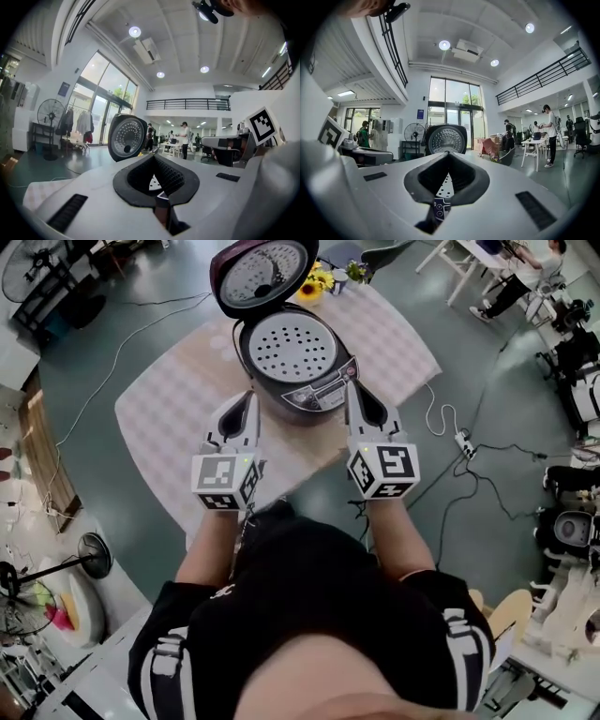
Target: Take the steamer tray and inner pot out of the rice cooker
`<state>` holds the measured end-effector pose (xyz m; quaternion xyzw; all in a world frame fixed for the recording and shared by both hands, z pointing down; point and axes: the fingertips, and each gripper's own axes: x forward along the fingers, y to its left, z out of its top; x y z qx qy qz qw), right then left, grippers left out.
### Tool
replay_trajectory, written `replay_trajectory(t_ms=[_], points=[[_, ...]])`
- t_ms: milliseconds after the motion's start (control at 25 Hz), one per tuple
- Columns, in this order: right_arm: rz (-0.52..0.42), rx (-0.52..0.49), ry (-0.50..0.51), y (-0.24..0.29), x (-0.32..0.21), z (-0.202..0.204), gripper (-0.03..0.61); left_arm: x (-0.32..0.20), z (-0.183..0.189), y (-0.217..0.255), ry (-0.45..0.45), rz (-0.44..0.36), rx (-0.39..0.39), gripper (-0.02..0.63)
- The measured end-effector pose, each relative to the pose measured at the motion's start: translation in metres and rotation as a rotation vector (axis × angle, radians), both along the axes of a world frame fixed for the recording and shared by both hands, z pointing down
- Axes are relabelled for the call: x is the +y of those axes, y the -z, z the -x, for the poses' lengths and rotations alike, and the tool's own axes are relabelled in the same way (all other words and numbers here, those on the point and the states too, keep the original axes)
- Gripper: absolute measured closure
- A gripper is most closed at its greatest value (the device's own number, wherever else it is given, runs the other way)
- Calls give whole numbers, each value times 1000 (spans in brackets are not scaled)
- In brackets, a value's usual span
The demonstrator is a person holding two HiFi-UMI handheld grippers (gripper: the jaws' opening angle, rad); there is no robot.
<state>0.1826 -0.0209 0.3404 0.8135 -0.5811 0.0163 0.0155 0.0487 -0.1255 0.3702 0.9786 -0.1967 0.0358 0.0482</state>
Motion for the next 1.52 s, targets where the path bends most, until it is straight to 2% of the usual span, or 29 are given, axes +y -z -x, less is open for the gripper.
replay_trajectory(t_ms=[280, 520, 720, 1160, 1520], points=[[59, 0, 5, -8, -69, -37, 578, -66, -35, -4, -24, 12, -9, 611], [91, 17, 54, -12, -104, -52, 578, -93, -42, -22, 21, 44, -28, 611], [80, 15, 105, -14, -117, -71, 578, -105, -46, -24, 99, 46, -38, 611], [63, 8, 299, -13, -147, -136, 578, -100, -69, -6, 339, 18, -60, 611], [65, 24, 419, -14, -161, -149, 578, -96, -73, -3, 479, 14, -70, 611]])
